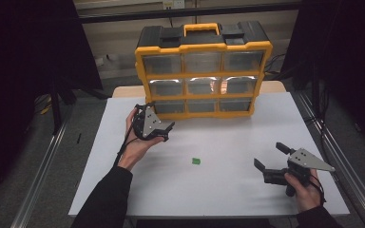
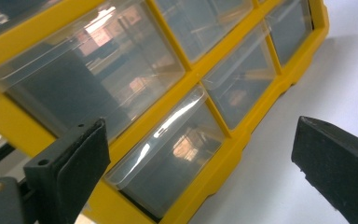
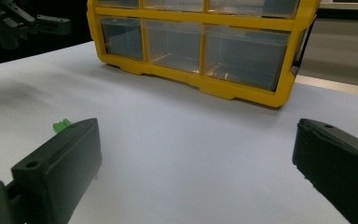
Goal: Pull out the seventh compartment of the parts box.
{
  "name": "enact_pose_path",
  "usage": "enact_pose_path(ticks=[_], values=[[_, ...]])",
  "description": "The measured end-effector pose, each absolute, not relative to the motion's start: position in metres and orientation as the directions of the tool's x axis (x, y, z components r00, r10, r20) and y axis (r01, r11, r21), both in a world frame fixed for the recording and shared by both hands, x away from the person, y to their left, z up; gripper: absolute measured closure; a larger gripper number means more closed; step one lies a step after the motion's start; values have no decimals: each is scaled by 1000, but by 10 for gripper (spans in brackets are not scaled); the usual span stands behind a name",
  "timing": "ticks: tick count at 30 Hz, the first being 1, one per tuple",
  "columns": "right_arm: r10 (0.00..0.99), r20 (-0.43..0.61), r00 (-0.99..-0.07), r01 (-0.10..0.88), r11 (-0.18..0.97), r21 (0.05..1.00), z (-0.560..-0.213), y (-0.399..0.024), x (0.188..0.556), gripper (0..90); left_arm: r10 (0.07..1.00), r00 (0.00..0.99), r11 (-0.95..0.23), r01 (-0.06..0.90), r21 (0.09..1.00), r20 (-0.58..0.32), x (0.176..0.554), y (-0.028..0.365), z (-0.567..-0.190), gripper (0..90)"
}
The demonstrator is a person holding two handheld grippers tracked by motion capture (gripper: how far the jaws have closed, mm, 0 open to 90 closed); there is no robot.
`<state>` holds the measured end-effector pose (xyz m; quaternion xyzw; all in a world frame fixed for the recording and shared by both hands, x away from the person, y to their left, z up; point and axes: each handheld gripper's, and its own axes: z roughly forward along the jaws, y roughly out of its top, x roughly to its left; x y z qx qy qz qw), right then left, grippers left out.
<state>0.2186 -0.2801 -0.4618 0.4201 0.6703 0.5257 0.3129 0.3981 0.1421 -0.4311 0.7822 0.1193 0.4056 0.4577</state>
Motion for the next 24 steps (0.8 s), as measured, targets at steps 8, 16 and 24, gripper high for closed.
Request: enact_pose_path(ticks=[8, 16, 24], values=[[893, 21, -449, 239, 97, 966, -462, -280, 219, 10, 494, 629, -619, -231, 751, 601, 402, 131, -437, 35], [895, 20, -447, 236, 97, 967, -462, -280, 218, 9, 456, 571, -665, -292, 688, 683, 405, 123, -436, 69], [894, 21, -448, 235, 95, 967, -462, -280, 218, 9, 427, 512, -716, -311, 625, 745, 411, 123, -443, 88]])
